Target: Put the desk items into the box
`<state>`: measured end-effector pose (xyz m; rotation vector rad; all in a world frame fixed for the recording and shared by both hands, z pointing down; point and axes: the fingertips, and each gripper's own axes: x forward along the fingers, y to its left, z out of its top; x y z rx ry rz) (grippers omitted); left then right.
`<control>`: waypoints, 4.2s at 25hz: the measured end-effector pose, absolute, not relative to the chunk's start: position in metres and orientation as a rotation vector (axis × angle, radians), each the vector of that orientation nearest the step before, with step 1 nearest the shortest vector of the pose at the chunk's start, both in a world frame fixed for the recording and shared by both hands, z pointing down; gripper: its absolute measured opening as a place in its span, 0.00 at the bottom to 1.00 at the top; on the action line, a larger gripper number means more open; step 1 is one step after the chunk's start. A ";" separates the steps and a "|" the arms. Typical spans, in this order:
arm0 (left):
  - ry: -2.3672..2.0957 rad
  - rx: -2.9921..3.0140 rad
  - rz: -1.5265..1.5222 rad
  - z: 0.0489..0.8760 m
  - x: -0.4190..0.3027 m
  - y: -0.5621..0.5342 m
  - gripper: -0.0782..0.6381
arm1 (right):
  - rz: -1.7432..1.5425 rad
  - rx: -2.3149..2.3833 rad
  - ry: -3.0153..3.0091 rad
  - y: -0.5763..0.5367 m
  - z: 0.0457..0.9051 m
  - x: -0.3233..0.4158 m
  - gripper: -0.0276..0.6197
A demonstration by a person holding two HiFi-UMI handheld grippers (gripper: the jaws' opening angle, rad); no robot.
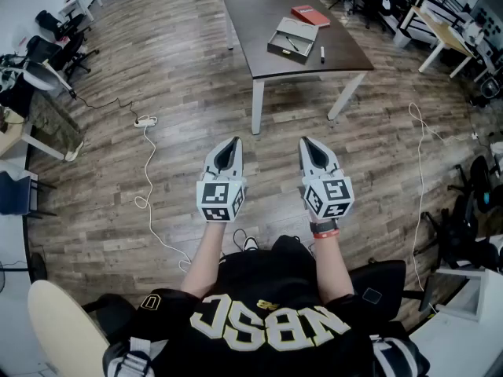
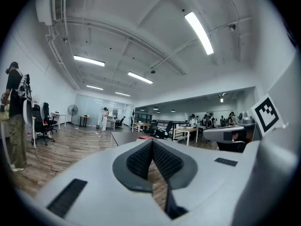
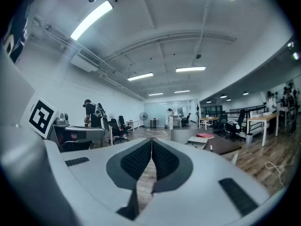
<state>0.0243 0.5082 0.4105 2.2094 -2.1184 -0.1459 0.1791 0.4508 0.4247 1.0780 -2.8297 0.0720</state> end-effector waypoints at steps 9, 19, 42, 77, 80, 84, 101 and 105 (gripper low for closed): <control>-2.110 2.165 -0.184 0.428 0.003 0.470 0.12 | 0.186 1.046 -2.787 0.413 0.458 0.160 0.09; -2.158 2.188 -0.110 0.420 -0.021 0.325 0.12 | 0.281 0.861 -2.888 0.267 0.462 0.102 0.09; -2.036 2.228 -0.084 0.442 -0.060 0.045 0.12 | 0.440 0.965 -2.897 -0.006 0.479 0.057 0.06; -1.021 2.668 0.049 0.529 0.069 -0.246 0.12 | 0.686 1.544 -2.235 -0.226 0.611 0.164 0.20; -1.020 2.644 0.065 0.540 0.076 -0.255 0.12 | 0.691 1.500 -2.207 -0.238 0.629 0.169 0.24; -1.023 2.626 0.093 0.552 0.079 -0.266 0.12 | 0.716 1.447 -2.162 -0.249 0.654 0.173 0.30; -1.113 2.519 0.173 0.587 0.061 -0.306 0.12 | 0.731 1.234 -2.000 -0.307 0.752 0.169 0.32; -1.118 2.500 0.189 0.594 0.058 -0.304 0.12 | 0.749 1.230 -1.967 -0.312 0.766 0.170 0.30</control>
